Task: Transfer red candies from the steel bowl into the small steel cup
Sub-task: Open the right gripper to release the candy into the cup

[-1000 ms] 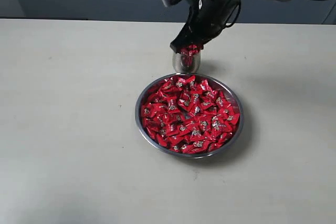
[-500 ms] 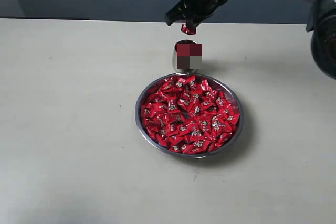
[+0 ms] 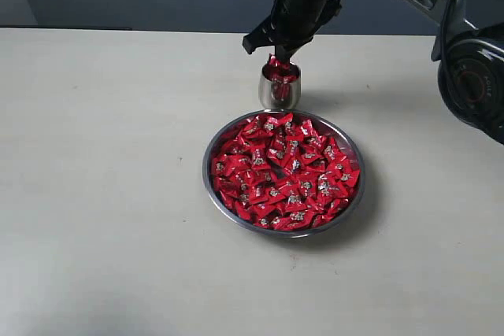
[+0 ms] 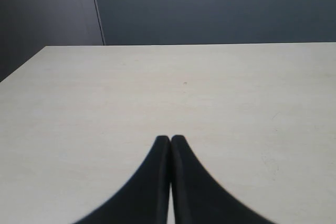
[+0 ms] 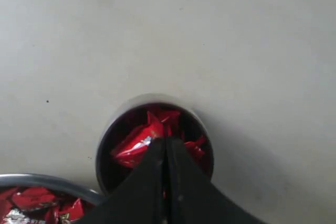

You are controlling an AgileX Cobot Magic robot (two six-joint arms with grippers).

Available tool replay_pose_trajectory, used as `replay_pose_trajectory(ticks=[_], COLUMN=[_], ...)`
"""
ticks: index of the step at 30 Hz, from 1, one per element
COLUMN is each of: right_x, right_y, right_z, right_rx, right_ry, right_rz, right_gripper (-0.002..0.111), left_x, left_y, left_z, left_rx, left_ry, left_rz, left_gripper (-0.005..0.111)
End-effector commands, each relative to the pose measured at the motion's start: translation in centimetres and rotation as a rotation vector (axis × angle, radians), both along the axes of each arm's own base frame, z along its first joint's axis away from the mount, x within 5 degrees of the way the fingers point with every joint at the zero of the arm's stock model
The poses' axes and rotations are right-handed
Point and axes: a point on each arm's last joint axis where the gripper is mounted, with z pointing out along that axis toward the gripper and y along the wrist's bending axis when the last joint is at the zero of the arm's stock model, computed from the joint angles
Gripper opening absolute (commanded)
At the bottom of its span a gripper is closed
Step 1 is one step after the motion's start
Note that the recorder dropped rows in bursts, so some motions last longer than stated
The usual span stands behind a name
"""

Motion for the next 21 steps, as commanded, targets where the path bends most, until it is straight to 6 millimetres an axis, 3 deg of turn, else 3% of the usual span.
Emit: replay_pose_trajectory(ticks=[1, 4, 10, 18, 21], right_x=[0.3, 0.3, 0.3, 0.1, -0.1], right_y=[-0.3, -0.2, -0.2, -0.3, -0.5], right_z=[0.3, 0.3, 0.3, 0.8, 1.8], right_rx=[-0.002, 0.002, 0.003, -0.002, 0.000], right_ry=[-0.024, -0.024, -0.023, -0.020, -0.028], right_rz=[-0.003, -0.003, -0.003, -0.002, -0.012], right_gripper=[-0.001, 0.006, 0.034, 0.035, 0.027], left_x=[0.0, 0.0, 0.0, 0.0, 0.0], left_y=[0.0, 0.0, 0.0, 0.0, 0.0], left_z=[-0.1, -0.1, -0.1, -0.1, -0.1], left_rx=[-0.001, -0.001, -0.001, -0.001, -0.001], left_ry=[-0.003, -0.003, -0.003, -0.003, -0.003], left_rz=[0.001, 0.001, 0.001, 0.001, 0.001], left_gripper=[0.000, 0.000, 0.000, 0.000, 0.000])
